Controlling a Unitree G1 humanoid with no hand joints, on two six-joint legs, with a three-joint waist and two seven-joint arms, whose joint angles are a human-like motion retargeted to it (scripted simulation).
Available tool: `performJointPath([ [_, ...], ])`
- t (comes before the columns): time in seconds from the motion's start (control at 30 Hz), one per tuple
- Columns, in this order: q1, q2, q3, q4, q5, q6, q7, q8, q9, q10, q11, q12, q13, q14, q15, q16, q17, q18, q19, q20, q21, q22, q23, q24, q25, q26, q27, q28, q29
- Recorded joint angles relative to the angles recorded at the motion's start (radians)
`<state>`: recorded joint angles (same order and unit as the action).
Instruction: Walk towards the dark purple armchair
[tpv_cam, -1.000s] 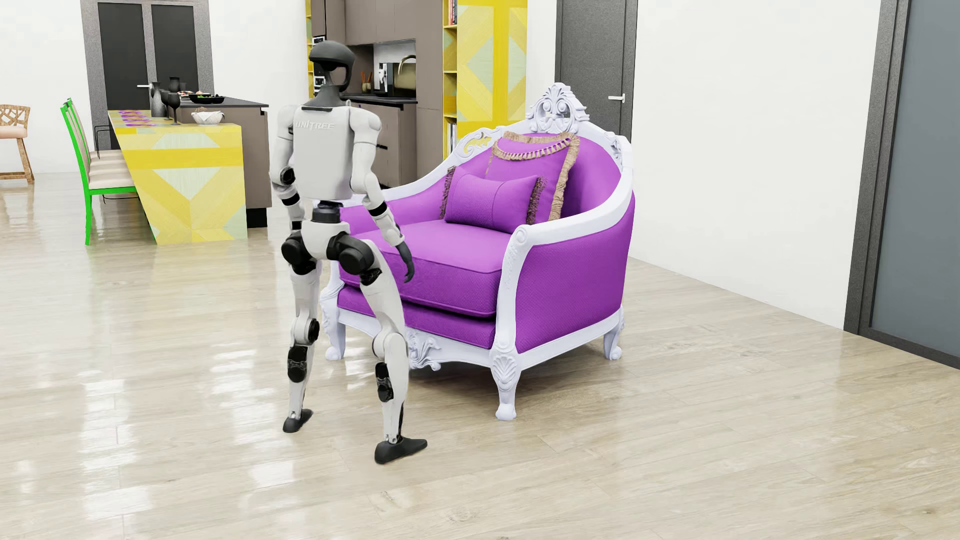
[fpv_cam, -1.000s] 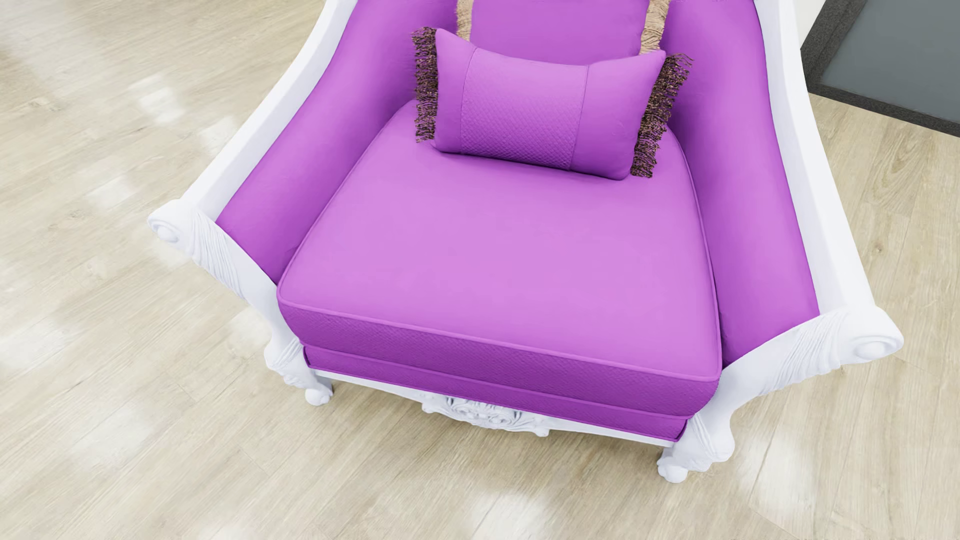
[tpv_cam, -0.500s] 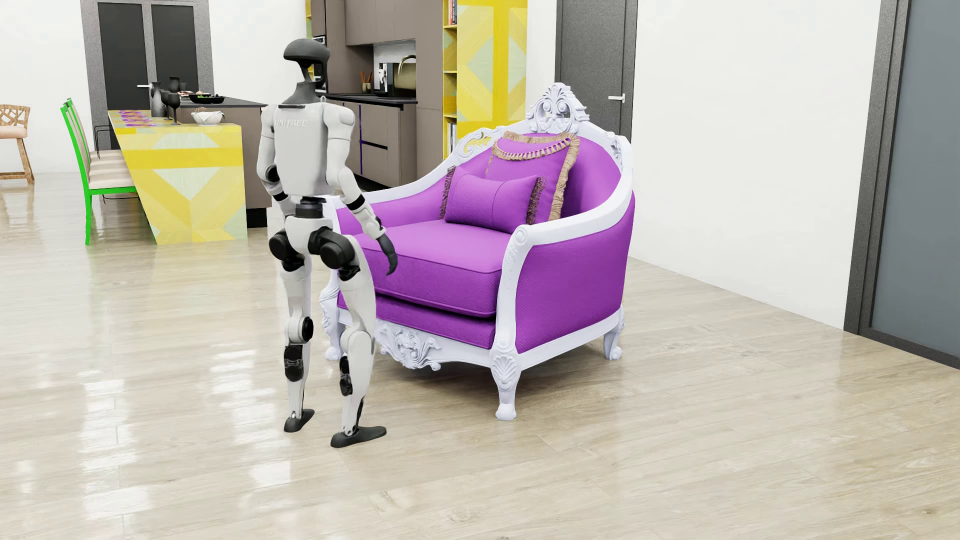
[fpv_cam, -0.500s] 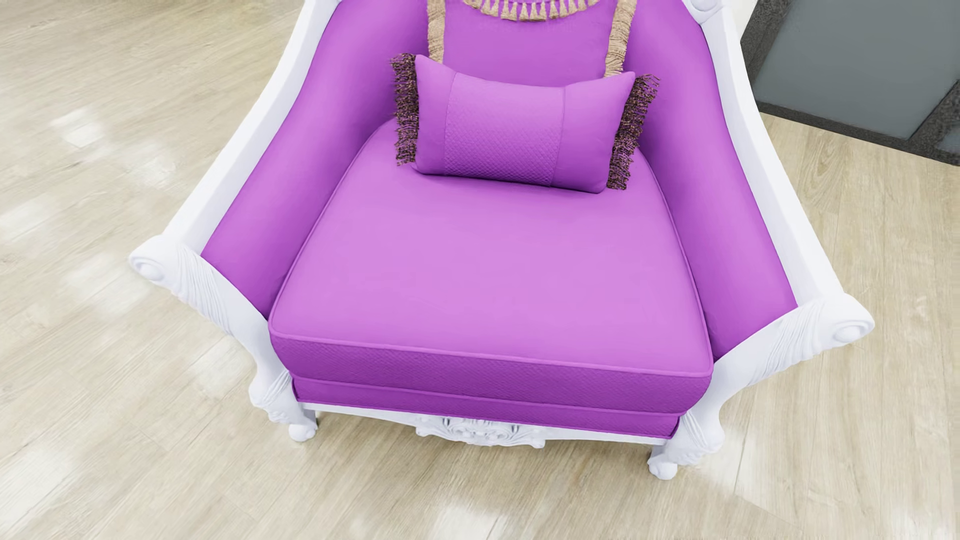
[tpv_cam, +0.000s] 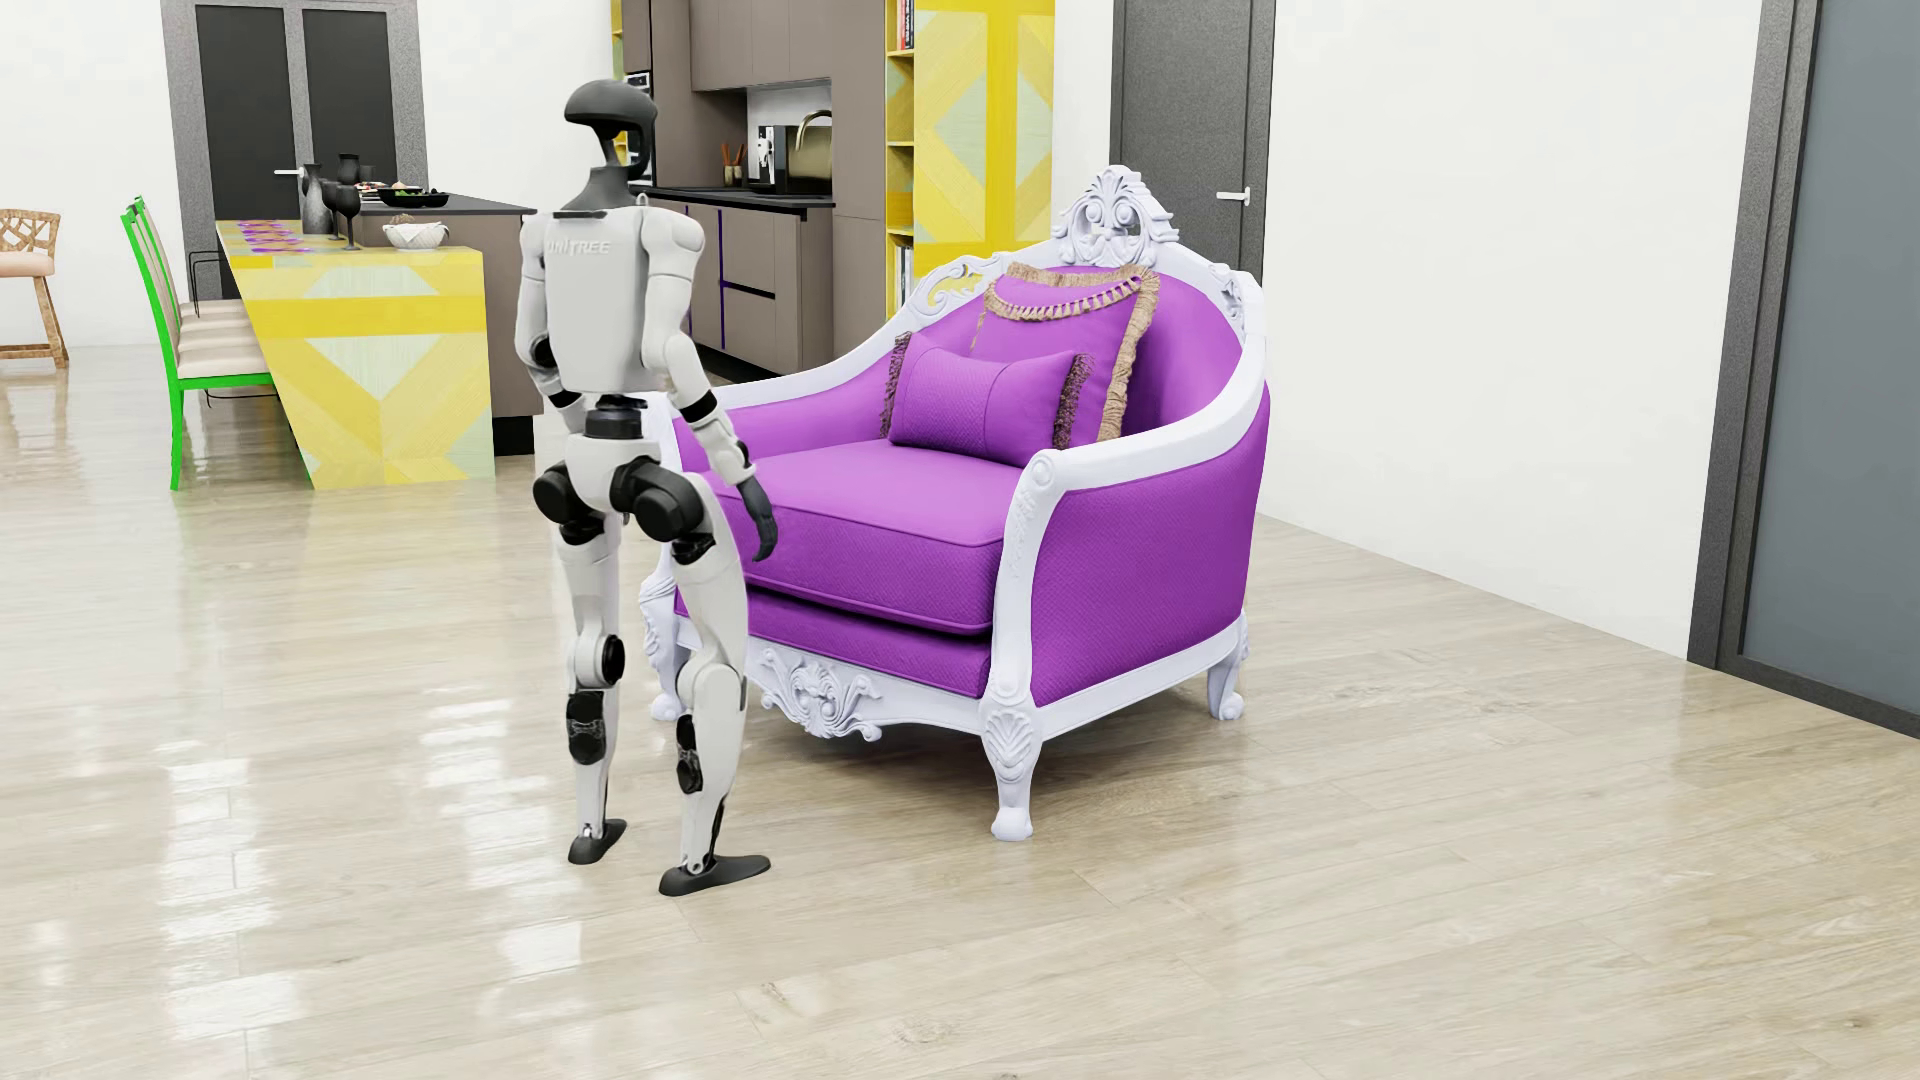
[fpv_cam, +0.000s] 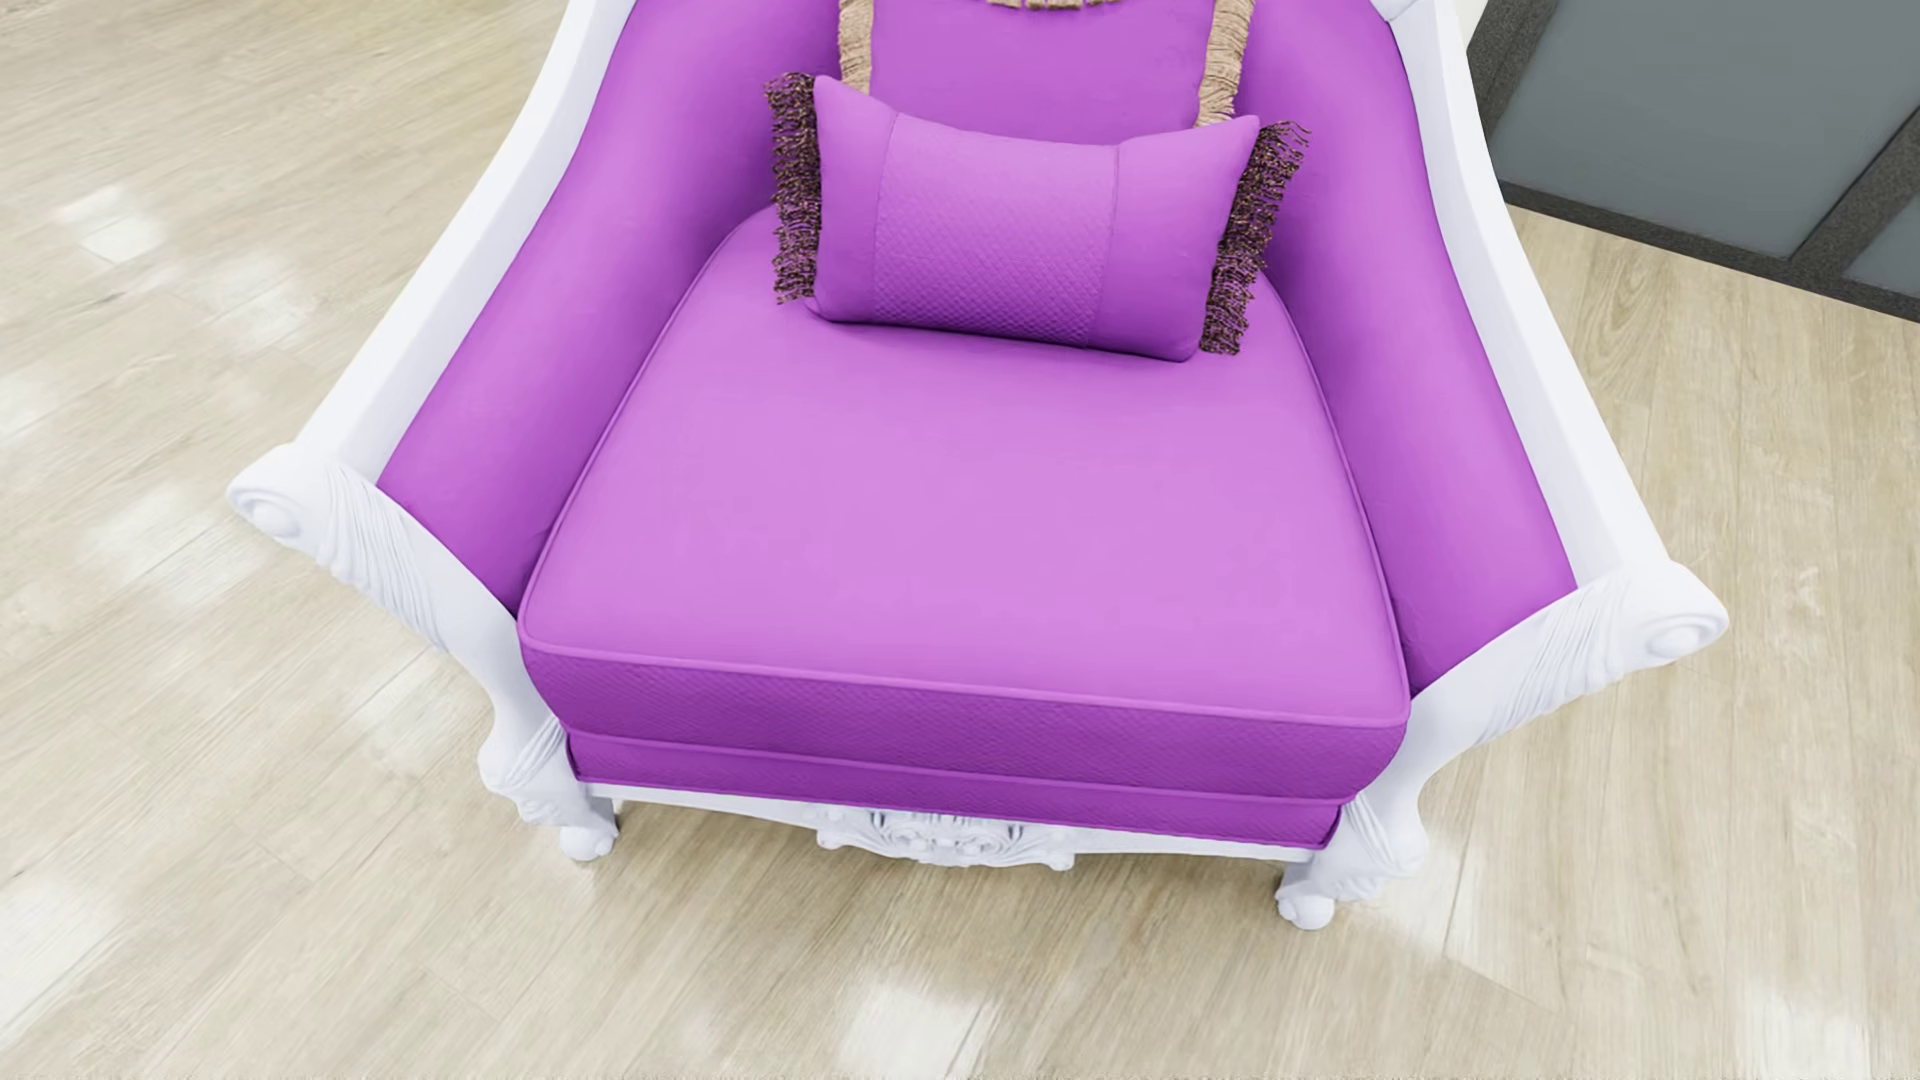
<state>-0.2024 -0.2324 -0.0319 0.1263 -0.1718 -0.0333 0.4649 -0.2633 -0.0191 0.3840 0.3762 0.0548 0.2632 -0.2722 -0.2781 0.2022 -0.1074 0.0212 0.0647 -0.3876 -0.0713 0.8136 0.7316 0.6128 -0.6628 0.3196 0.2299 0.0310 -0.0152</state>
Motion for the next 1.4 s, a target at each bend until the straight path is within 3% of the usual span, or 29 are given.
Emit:
performJointPath([
  [0.3,-0.056,-0.048,-0.006,-0.003,-0.023,-0.005,-0.018,0.001,0.011,0.075,0.059,-0.027,-0.007,-0.038,-0.034,0.013,0.009,0.023,-0.015,-0.035,0.011,0.025,-0.028,-0.005,0.004,0.009,-0.011,-0.012,-0.015],
  [0.6,-0.068,-0.129,-0.011,-0.03,-0.077,-0.016,-0.051,0.037,0.023,0.116,0.259,-0.025,-0.004,-0.057,-0.025,-0.009,0.009,0.021,0.022,-0.061,0.0,0.033,-0.044,-0.017,0.019,0.02,-0.007,-0.012,-0.022],
  [0.77,-0.036,-0.034,-0.007,-0.016,-0.044,-0.015,-0.045,-0.016,0.015,0.073,0.105,0.003,-0.013,-0.035,-0.054,-0.003,0.019,0.002,-0.003,-0.055,0.012,0.027,-0.024,-0.032,0.011,0.021,-0.005,-0.005,-0.018],
  [1.13,0.012,0.008,-0.012,0.059,0.056,0.011,0.002,0.012,0.009,0.018,0.007,-0.001,-0.021,-0.003,-0.03,0.004,0.029,-0.044,-0.032,-0.075,0.002,0.019,-0.032,-0.033,0.015,0.022,-0.004,-0.013,-0.024],
  [1.33,0.01,-0.046,-0.019,0.083,0.061,0.013,0.009,0.03,0.016,0.039,0.116,-0.038,-0.003,-0.013,-0.059,0.005,0.034,-0.064,-0.037,-0.094,-0.01,0.011,-0.037,-0.025,0.017,0.018,-0.008,-0.013,-0.022],
  [1.4,0.003,-0.117,-0.022,0.098,0.058,0.012,0.015,0.058,0.023,0.059,0.242,-0.047,0.002,-0.021,-0.037,0.007,0.038,-0.073,-0.008,-0.102,-0.019,0.014,-0.057,-0.024,0.018,0.019,-0.018,-0.009,-0.031],
])
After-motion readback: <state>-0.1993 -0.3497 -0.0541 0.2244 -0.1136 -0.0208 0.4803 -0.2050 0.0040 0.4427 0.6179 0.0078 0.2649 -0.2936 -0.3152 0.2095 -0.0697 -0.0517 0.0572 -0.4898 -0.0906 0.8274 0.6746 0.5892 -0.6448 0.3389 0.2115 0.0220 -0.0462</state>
